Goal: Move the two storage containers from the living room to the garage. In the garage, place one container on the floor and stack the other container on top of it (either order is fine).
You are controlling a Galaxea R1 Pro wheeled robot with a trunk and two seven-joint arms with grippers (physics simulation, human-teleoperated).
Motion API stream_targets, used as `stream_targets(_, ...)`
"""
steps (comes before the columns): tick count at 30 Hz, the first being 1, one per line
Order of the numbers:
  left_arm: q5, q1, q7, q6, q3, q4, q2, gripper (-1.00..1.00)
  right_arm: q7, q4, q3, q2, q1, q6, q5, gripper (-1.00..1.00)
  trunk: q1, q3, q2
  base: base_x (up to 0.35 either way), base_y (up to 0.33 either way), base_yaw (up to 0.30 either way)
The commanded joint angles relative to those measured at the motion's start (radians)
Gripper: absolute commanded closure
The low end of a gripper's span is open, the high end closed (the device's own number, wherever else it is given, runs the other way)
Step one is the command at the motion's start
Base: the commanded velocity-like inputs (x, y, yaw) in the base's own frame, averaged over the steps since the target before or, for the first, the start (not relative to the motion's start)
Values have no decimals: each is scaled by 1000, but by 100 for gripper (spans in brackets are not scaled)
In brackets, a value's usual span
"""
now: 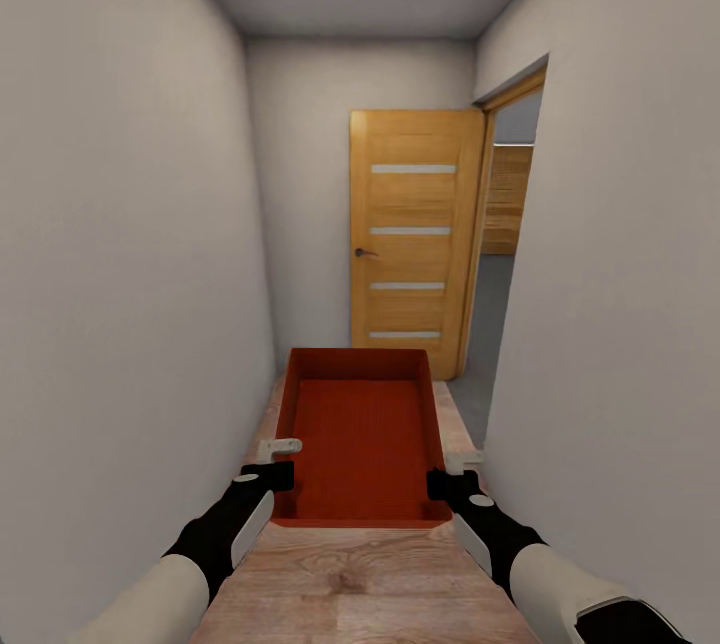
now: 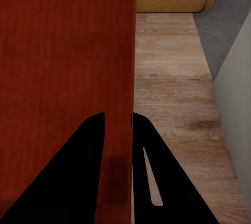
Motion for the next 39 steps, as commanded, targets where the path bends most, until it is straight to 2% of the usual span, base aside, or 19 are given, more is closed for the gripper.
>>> stream_targets(1,56,-1,9,1,72,-3,2,100,0,-2,-15,-1,-1,-3,-10,100,1,0,-1,323,0,0)
stream_targets(39,56,-1,17,1,71,-3,2,100,2,-3,-15,-2,-1,-7,-10,100,1,0,-1,323,0,0)
